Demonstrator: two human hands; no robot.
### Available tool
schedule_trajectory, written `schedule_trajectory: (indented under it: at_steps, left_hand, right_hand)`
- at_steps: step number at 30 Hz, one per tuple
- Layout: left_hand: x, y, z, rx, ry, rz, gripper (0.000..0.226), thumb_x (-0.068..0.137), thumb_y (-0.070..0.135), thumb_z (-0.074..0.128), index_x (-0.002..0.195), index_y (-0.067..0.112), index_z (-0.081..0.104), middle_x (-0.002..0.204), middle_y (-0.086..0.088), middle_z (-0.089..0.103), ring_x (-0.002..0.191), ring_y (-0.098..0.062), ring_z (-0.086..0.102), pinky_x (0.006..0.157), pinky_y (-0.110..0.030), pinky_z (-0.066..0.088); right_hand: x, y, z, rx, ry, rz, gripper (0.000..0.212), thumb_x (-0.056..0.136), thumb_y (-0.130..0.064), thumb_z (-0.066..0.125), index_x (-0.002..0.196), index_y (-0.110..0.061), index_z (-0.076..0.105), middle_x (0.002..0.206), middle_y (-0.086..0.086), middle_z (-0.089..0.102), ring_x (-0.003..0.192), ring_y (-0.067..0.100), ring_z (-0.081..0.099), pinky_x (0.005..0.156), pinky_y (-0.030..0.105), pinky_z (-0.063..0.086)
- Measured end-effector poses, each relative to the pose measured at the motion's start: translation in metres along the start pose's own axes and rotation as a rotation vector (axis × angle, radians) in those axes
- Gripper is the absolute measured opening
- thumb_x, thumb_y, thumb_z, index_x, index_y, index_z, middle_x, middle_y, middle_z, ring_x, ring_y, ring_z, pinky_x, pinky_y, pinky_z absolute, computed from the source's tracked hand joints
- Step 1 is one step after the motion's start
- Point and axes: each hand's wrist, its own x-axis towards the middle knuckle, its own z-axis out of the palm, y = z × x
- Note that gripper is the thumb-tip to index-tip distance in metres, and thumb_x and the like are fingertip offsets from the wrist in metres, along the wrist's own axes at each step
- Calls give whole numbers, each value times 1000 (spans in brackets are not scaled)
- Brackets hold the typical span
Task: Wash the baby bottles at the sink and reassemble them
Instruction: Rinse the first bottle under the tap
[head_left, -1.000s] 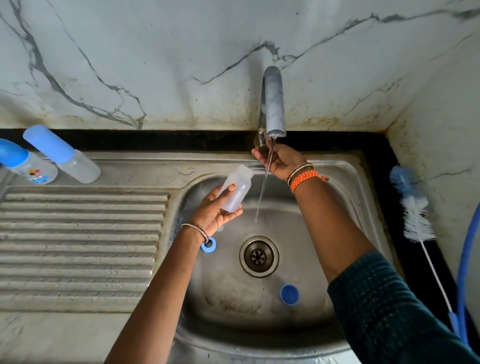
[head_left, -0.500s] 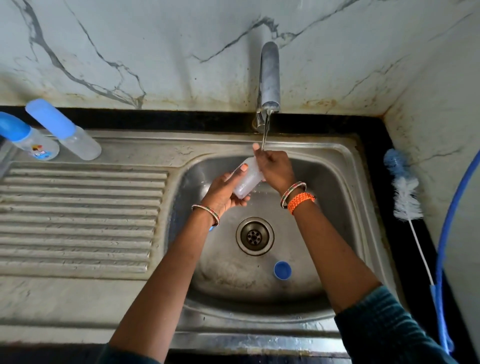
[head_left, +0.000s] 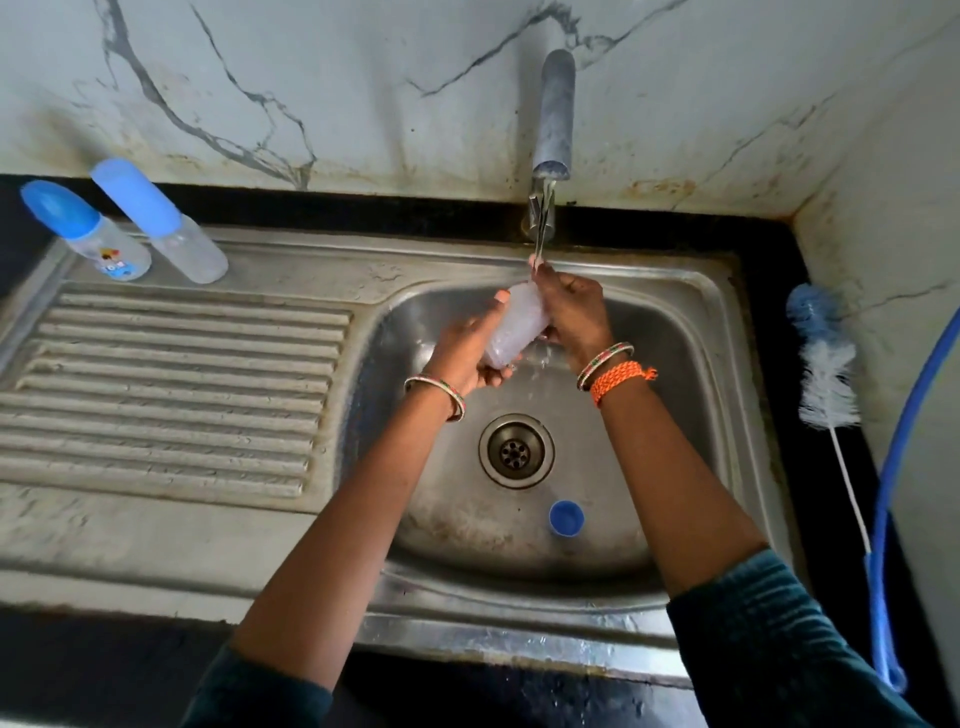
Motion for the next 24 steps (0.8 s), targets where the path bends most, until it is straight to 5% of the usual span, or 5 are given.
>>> schedule_trajectory:
  at_steps: [5, 10, 17, 22, 24]
  left_hand:
    - [9, -13, -15, 494, 193, 604, 37, 78, 29, 77, 106, 16, 56, 97, 3, 61, 80, -1, 56, 65, -9, 45]
    - [9, -12, -22, 669, 220, 931, 52, 69, 15, 82, 114, 2, 59, 115, -5, 58, 105, -17, 50, 89, -31, 43]
    - [13, -17, -31, 575, 253, 850, 54, 65, 13, 84, 111, 1, 57, 117, -13, 60, 109, -29, 54, 89, -34, 44]
    - [9, -19, -21, 609, 188, 925, 54, 62, 15, 85, 108, 1, 59, 112, -11, 61, 104, -24, 56, 85, -30, 46]
    - [6, -19, -16, 565, 175, 869, 51, 66, 20, 85, 107, 4, 59, 109, -6, 63, 98, -16, 57, 79, -19, 47]
  right_hand:
    - [7, -1, -15, 27, -191, 99, 31, 97, -12, 48, 116, 11, 57, 90, 10, 63, 77, 18, 61, 63, 23, 54]
    - [11, 2, -16, -120, -125, 50, 36, 92, -34, 60, 85, 0, 68, 93, 20, 70, 80, 27, 71, 74, 36, 60]
    - [10, 9, -16, 36, -417, 75, 16, 98, -9, 46, 98, -5, 61, 104, 13, 62, 95, 25, 60, 86, 36, 53]
    - [5, 10, -7, -102, 18, -33, 40, 90, -31, 64, 60, -5, 58, 68, 17, 57, 65, 26, 55, 63, 33, 46]
    - [6, 7, -5, -86, 54, -25, 43, 90, -38, 62, 71, 1, 61, 72, 18, 57, 67, 25, 53, 63, 32, 43]
